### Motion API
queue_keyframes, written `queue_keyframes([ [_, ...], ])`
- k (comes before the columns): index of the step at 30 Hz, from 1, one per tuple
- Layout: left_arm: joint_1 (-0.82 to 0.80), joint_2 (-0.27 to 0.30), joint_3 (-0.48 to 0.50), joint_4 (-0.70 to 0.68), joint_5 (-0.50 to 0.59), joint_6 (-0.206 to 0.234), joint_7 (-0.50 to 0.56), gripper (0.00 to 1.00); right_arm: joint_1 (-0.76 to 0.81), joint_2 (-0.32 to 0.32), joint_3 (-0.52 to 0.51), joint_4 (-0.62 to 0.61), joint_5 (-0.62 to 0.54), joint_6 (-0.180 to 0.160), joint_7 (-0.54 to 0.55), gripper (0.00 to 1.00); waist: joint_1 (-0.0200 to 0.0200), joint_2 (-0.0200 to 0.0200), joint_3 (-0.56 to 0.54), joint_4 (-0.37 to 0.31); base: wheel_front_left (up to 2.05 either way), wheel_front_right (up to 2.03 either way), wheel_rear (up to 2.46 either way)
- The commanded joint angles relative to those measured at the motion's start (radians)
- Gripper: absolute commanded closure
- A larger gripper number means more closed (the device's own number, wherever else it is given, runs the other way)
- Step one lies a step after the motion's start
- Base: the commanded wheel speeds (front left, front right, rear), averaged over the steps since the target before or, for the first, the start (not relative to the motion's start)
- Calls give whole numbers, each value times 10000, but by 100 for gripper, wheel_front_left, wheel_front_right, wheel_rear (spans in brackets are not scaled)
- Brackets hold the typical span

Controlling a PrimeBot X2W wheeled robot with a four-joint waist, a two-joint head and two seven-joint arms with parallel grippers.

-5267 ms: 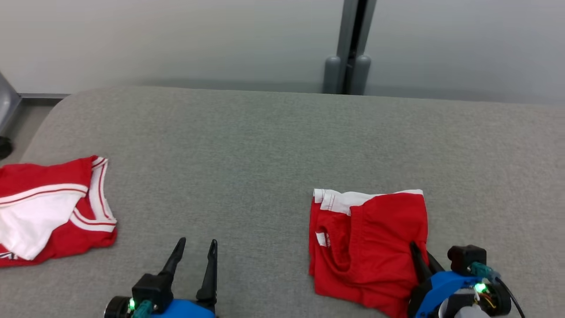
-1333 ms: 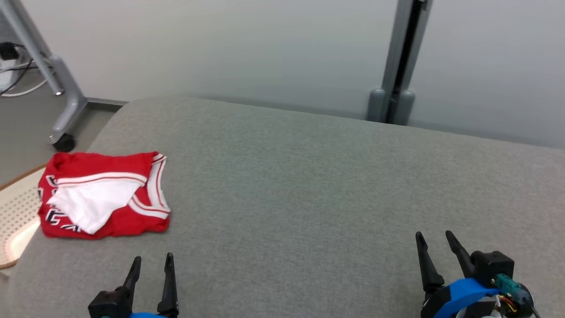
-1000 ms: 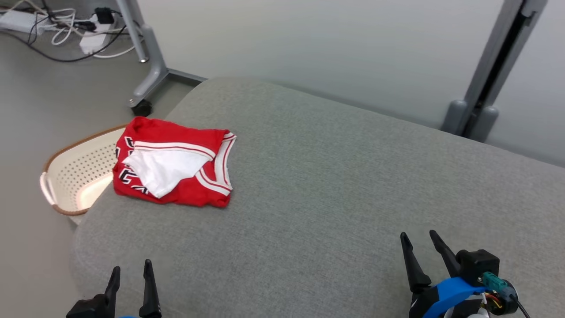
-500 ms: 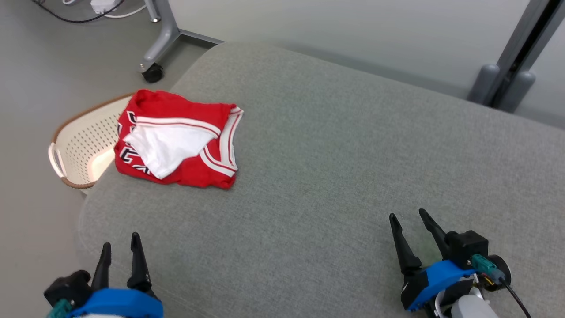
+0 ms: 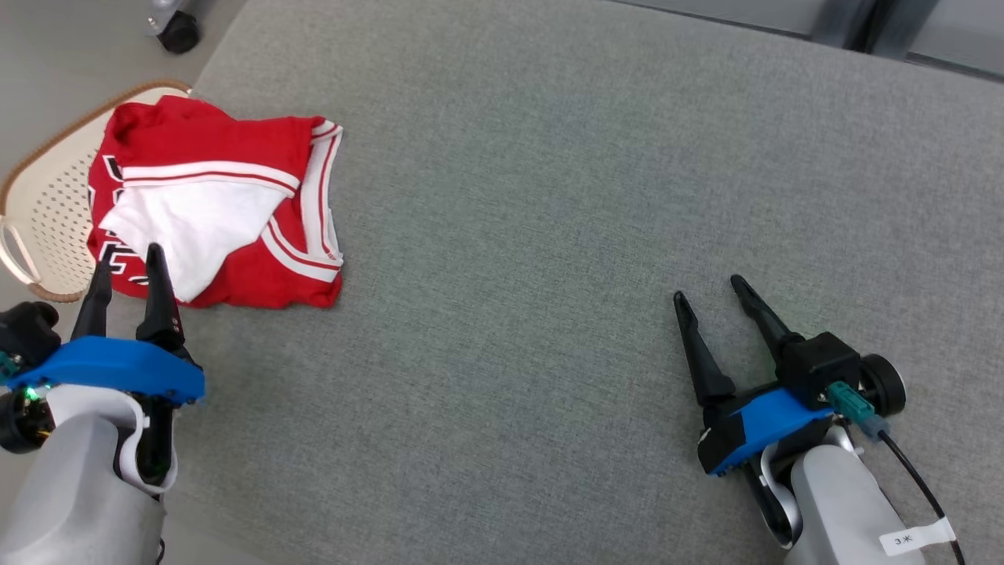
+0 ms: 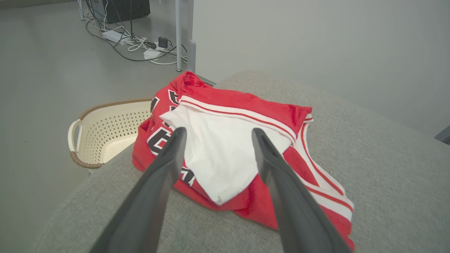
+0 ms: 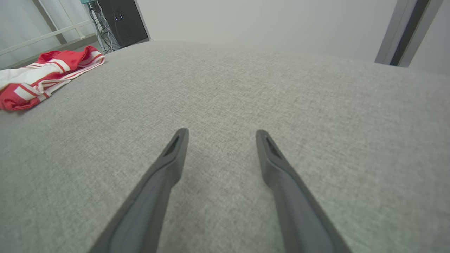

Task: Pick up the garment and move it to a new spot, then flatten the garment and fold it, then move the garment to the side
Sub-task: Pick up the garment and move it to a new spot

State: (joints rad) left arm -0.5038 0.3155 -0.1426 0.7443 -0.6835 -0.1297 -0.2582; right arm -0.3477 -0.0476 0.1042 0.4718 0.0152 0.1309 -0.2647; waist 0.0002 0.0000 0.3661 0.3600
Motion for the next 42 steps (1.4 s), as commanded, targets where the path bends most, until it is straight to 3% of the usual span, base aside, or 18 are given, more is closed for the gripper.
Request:
queue_keyframes([
  [1, -419, 198, -246, 141, -341, -16, 52, 0, -100, -75, -26, 178, -106, -3, 14, 0, -2, 0, 163, -60, 0, 0, 0],
  [7, -1241, 699, -1355, 995, -1714, -15, 808, 0, -357, -141, -120, 257, -359, -11, 31, 0, -2, 0, 680, -437, 0, 0, 0],
  [17, -1249, 600, -2681, 2095, -3294, -14, 2189, 0, -477, -198, -329, 267, -642, -15, 54, 0, -2, 0, 1002, -758, 0, 0, 0],
  [18, -1229, 574, -2776, 2132, -3402, -16, 2215, 77, -483, -199, -355, 275, -659, -15, 54, 0, -2, 0, 1002, -760, 0, 0, 0],
  [19, -1247, 579, -2921, 2140, -3460, -14, 2210, 100, -483, -199, -369, 289, -665, -15, 54, 0, -2, 0, 993, -759, 0, 0, 0],
  [31, -1691, 1361, -4345, 486, -3293, -16, 26, 100, -227, -73, -14, 318, 413, -6, 14, 0, -2, 0, -108, -922, 0, 0, 0],
  [36, -1753, 1448, -4087, -911, -2487, -16, -78, 100, -10, -68, 252, 319, 1083, -3, 5, 0, -2, 0, -728, -1508, 0, 0, 0],
  [42, -1328, 1065, -3995, -2682, -1604, -17, -76, 100, 388, -63, 326, 161, 1426, -3, 5, 0, -2, 0, -1271, -2725, 0, 0, 0],
])
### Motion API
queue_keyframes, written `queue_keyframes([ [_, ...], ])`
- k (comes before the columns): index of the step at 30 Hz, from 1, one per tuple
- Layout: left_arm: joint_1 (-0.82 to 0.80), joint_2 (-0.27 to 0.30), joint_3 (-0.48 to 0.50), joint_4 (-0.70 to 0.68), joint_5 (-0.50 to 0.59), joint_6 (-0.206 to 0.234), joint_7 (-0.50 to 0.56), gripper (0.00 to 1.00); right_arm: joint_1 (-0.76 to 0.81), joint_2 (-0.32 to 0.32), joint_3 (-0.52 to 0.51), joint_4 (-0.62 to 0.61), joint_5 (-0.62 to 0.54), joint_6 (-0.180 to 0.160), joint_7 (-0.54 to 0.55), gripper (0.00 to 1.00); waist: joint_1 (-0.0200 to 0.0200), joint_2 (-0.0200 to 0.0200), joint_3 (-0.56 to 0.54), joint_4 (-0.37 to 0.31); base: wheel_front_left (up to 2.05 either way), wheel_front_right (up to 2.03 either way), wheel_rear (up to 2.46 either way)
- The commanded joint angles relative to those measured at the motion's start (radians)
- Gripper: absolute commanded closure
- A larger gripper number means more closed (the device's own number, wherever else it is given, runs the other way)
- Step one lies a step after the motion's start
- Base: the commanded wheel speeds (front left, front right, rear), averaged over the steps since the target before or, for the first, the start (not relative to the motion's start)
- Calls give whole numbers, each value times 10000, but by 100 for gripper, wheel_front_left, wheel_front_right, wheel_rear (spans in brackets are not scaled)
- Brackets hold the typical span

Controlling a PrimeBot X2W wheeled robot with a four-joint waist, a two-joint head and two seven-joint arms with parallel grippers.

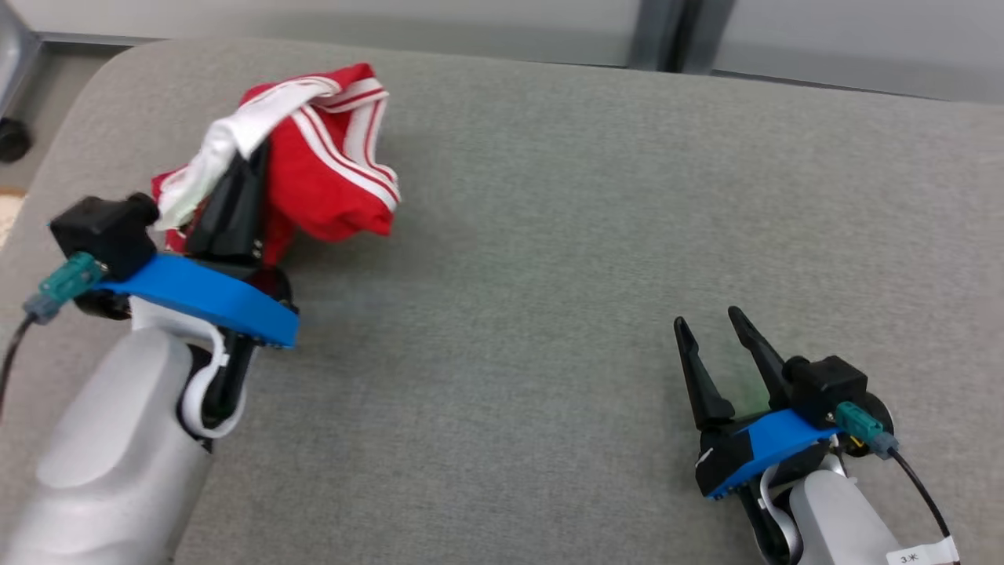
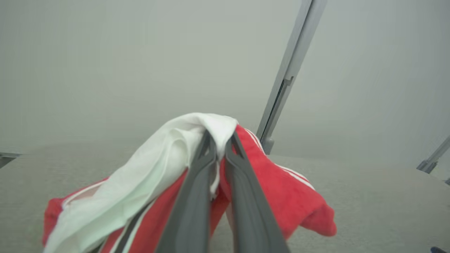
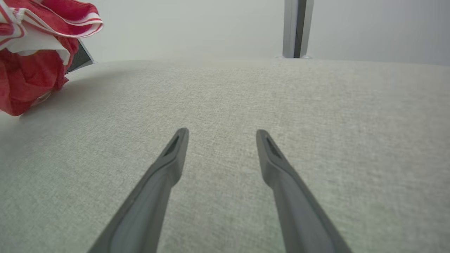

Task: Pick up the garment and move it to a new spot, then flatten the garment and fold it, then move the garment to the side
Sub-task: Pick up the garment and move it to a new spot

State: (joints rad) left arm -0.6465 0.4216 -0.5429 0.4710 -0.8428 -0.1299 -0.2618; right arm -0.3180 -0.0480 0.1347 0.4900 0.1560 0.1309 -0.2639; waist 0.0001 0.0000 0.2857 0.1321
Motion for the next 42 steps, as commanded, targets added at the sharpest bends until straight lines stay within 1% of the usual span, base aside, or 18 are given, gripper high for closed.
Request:
queue_keyframes([
  [1, 107, -69, -90, -181, 129, -15, -40, 100, 143, -56, 29, -60, 49, -2, -4, 0, -1, 0, -525, -689, 0, 0, 0],
  [6, 195, -698, -781, -937, 507, -15, -40, 100, 418, -49, 82, -201, 297, -2, -4, 0, -1, 0, -702, -1895, 0, 0, 0],
  [10, 248, -1247, -1669, -1076, 688, -15, -43, 100, 541, -47, 135, -322, 452, -2, -4, 0, -1, 0, -690, -2717, 0, 0, 0],
  [13, 412, -1631, -2385, -826, 803, -15, -41, 100, 626, -43, 151, -402, 548, -2, -4, 0, -1, 0, -600, -3167, 0, 0, 0],
  [15, 513, -1825, -2673, -546, 946, -15, -42, 100, 644, -41, 134, -444, 561, -2, -4, 0, -1, 0, -556, -3357, 0, 0, 0],
  [17, 714, -2010, -2741, -267, 1037, -15, -42, 100, 690, -41, 113, -476, 571, -2, -4, 0, -1, 0, -518, -3445, 0, 0, 0],
  [18, 824, -2062, -2718, -129, 1121, -15, -42, 96, 702, -41, 98, -499, 573, -2, -4, 0, -1, 0, -502, -3462, 0, 0, 0],
  [19, 953, -2105, -2647, -17, 1170, -15, -42, 64, 728, -41, 66, -514, 567, -2, -2, 0, -1, 0, -496, -3459, 0, 0, 0],
  [20, 1096, -2133, -2622, 125, 1246, -15, -40, 0, 760, -41, 21, -520, 545, -2, -4, 0, -1, 0, -500, -3427, 0, 0, 0],
  [22, 1332, -2146, -2378, 310, 1450, -15, -36, 0, 786, -41, -45, -513, 490, -2, -4, 0, -1, 0, -541, -3323, 0, 0, 0],
  [26, 2080, -2148, -1330, 511, 1946, -13, -33, 0, 801, -46, -93, -486, 499, -2, -4, 0, -1, 0, -737, -3023, 0, 0, 0],
  [32, 3562, -2218, 1063, 117, 2832, 211, -33, 0, 974, -46, -44, -439, 459, -2, -4, 0, -1, 0, -1289, -2541, 0, 0, 0],
  [34, 4161, -2319, 1890, -149, 3237, 248, -33, 0, 1076, -46, -30, -403, 456, -2, -4, 0, -1, 0, -1527, -2404, 0, 0, 0],
  [36, 4701, -2502, 2574, -370, 3565, 193, -33, 0, 1172, -46, -42, -378, 436, -2, -4, 0, -1, 0, -1741, -2276, 0, 0, 0],
  [39, 5350, -2694, 3358, -697, 4183, 125, -35, 0, 1377, -47, -103, -342, 405, -2, -2, 0, -1, 0, -2039, -2093, 0, 0, 0],
  [42, 5989, -2968, 3943, -1050, 4800, 70, -34, 0, 1607, -46, -212, -303, 376, -2, -2, 0, -1, 0, -2352, -1925, 0, 0, 0],
])
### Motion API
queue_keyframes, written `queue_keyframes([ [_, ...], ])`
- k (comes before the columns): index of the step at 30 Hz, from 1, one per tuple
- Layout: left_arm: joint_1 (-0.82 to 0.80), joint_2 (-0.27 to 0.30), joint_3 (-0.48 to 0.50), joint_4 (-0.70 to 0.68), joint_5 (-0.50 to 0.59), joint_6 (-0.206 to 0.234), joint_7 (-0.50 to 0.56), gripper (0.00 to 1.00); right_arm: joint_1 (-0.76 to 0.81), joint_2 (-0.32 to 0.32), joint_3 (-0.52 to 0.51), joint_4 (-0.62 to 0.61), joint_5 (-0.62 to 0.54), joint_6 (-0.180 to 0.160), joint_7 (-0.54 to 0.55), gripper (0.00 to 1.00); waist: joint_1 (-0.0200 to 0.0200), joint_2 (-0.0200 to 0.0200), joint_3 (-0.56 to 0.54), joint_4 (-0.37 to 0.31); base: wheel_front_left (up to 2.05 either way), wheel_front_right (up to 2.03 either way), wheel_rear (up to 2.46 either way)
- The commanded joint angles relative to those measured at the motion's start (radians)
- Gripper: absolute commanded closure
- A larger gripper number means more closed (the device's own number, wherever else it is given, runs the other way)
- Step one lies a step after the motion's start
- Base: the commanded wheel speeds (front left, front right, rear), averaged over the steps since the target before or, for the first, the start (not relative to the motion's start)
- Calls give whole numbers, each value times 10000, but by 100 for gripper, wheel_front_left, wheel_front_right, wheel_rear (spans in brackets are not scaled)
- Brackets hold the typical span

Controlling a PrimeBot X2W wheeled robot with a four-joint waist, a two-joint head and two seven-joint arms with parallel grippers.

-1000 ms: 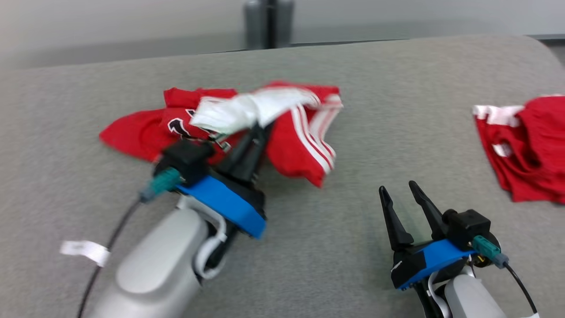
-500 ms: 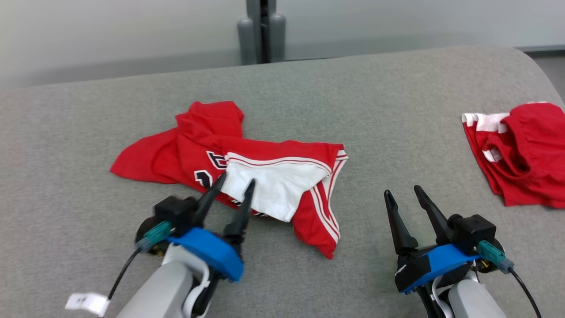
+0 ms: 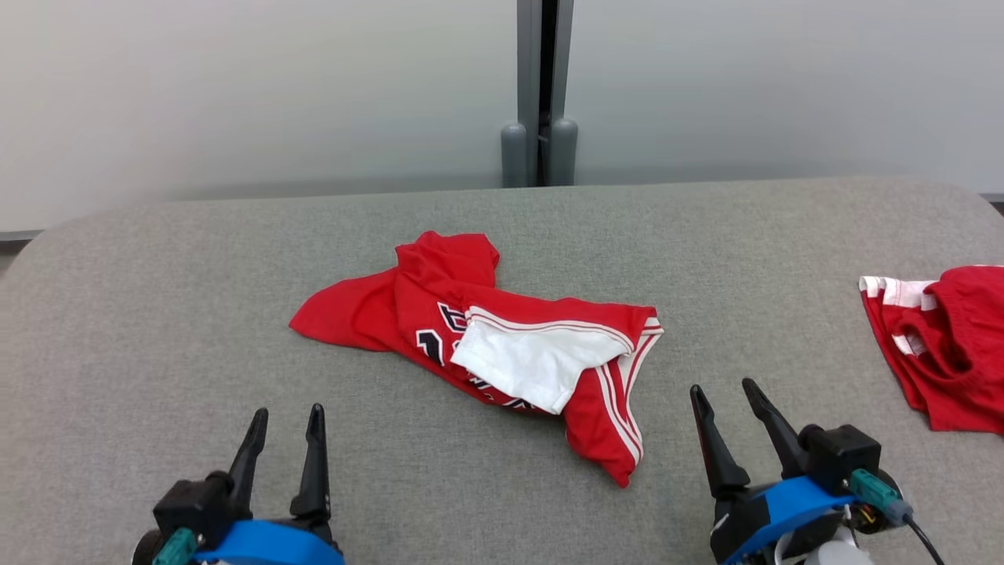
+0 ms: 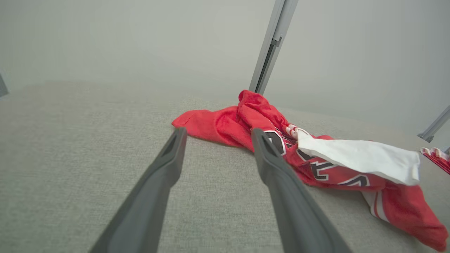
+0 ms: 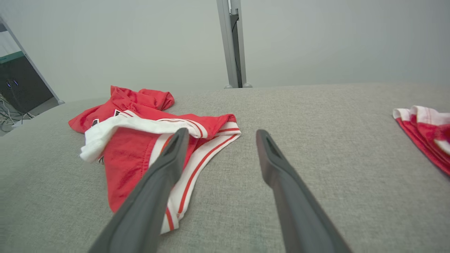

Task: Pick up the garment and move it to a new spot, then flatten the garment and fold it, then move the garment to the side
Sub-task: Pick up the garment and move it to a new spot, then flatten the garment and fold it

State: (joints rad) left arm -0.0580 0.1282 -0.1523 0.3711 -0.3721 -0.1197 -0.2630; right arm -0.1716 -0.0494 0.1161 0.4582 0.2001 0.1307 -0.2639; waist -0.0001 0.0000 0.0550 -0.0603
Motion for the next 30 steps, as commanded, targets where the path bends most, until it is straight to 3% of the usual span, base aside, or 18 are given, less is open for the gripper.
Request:
queue_keyframes([
  [1, 273, -97, 196, -164, 318, -49, -22, 0, 225, -38, -71, 16, -89, 0, -4, 0, 1, 0, -125, 51, 0, 0, 0],
  [7, 1204, -546, 995, -525, 1189, -83, -22, 0, 691, -34, -299, 1, -199, 0, -4, 0, 1, 0, -505, 227, 0, 0, 0],
  [17, 1551, -745, 1424, -546, 1561, -104, -22, 0, 937, -32, -269, 119, -97, 0, -4, 0, 1, 0, -709, 321, 0, 0, 0],
  [26, 1287, -766, 1012, -378, 1365, -115, -22, 0, 103, -40, 2167, 423, 2005, 0, -4, 0, 1, 0, -402, 801, 0, 0, 0],
  [30, 1131, -765, 840, -317, 1306, -117, -22, 0, -365, -38, 2725, 816, 2544, 0, -4, 0, 1, 0, -170, 1196, 0, 0, 0],
])
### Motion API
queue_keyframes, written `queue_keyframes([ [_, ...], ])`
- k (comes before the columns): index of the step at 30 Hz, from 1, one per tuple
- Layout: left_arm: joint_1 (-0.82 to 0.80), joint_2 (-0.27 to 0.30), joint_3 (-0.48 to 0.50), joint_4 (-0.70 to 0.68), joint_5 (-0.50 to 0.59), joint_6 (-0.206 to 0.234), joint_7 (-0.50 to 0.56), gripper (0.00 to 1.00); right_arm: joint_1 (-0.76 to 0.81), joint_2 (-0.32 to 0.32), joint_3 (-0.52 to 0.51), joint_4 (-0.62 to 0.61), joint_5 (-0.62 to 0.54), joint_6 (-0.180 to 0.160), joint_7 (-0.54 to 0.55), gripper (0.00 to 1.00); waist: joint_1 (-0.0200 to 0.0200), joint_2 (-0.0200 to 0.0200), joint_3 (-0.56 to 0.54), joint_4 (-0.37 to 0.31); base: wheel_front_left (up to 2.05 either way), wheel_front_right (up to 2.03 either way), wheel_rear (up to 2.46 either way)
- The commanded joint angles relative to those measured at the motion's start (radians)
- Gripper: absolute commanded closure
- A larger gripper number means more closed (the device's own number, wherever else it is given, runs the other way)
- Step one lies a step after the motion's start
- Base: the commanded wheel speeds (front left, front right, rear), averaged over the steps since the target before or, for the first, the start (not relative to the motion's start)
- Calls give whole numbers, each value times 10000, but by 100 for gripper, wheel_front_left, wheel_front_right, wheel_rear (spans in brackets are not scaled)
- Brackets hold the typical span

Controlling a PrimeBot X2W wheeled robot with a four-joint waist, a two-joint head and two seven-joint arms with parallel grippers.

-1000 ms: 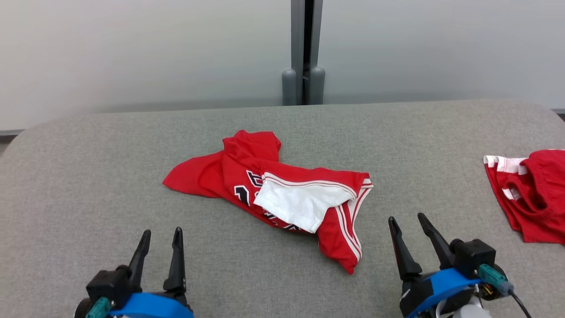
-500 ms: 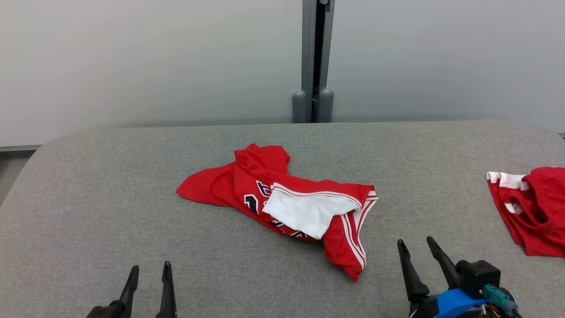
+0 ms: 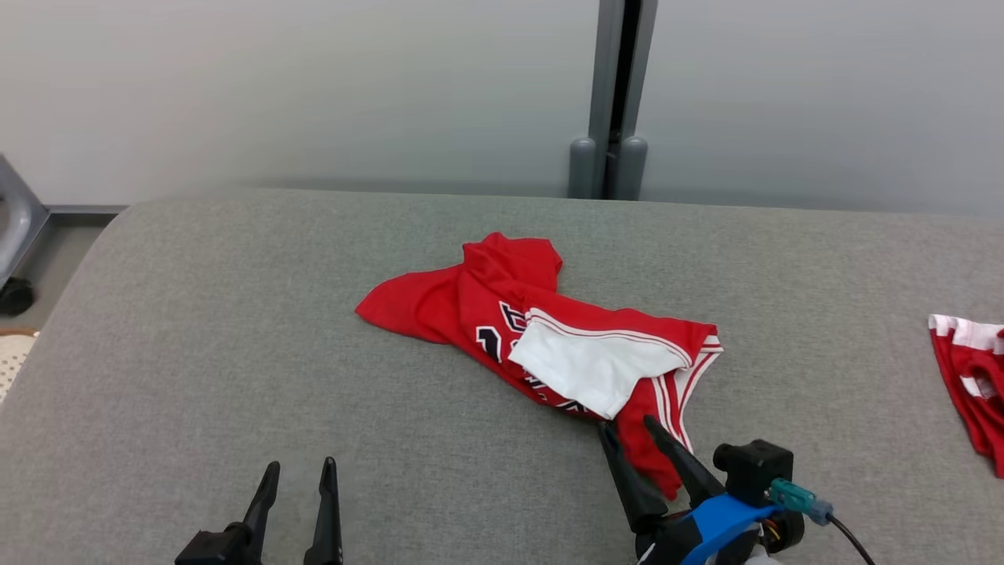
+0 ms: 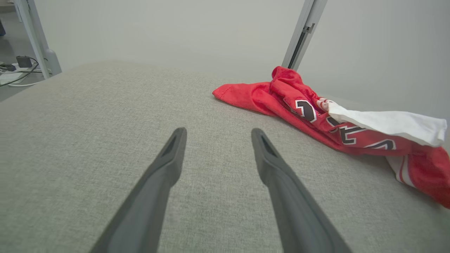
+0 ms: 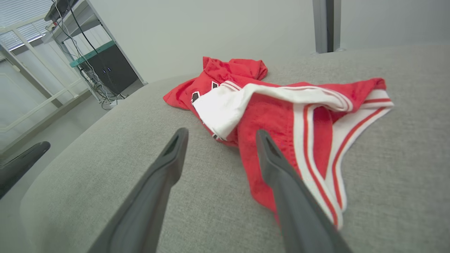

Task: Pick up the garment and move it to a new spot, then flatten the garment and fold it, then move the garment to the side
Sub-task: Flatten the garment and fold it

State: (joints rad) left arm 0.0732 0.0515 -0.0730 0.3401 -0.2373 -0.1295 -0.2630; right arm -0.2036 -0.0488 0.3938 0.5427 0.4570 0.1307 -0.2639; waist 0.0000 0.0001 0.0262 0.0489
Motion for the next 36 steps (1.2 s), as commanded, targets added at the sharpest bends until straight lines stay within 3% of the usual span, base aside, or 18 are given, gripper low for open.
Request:
queue_keyframes([
  [1, -225, 0, 18, 0, -25, -19, -22, 0, -125, -44, 56, 89, 124, 0, -2, 0, 0, -1, 182, 199, 0, 0, 0],
  [12, -444, -4, -88, 60, -80, -21, -22, 0, -909, -43, 19, 554, 1005, 0, -4, 0, 0, -1, 667, 787, 0, 0, 0],
  [13, -450, -4, -123, 70, -95, -19, -22, 0, -962, -43, 17, 524, 1105, 0, -4, 31, 0, -1, 681, 810, 0, 0, 0],
  [14, -462, -4, -161, 82, -92, -21, -22, 0, -1038, -41, -6, 409, 1171, 0, -4, 75, 0, -1, 692, 831, 0, 0, 0],
  [15, -477, -3, -189, 91, -114, -19, -22, 0, -1087, -41, -68, 267, 1307, 0, -4, 100, 0, -1, 695, 843, 0, 0, 0],
  [21, -512, -3, -350, 118, -220, -20, -22, 0, -1446, -41, -426, -695, 1702, 0, -4, 100, 0, -1, 570, 827, 0, 0, 0],
  [25, -456, -5, -438, 142, -263, -20, -22, 0, -2161, -40, -648, -1234, 1357, 0, -4, 100, 0, -1, 461, 826, 0, 0, 0],
  [30, -539, -5, -733, 258, -332, -20, -22, 0, -4279, -23, -1014, -995, 101, 0, -4, 100, 0, -1, 378, 1072, 0, 0, 0],
  [36, -583, -5, -1320, 501, -426, -20, -22, 0, -7697, -256, -848, -9, -1358, 0, -5, 100, 0, -1, 311, 1951, 0, 0, 0],
])
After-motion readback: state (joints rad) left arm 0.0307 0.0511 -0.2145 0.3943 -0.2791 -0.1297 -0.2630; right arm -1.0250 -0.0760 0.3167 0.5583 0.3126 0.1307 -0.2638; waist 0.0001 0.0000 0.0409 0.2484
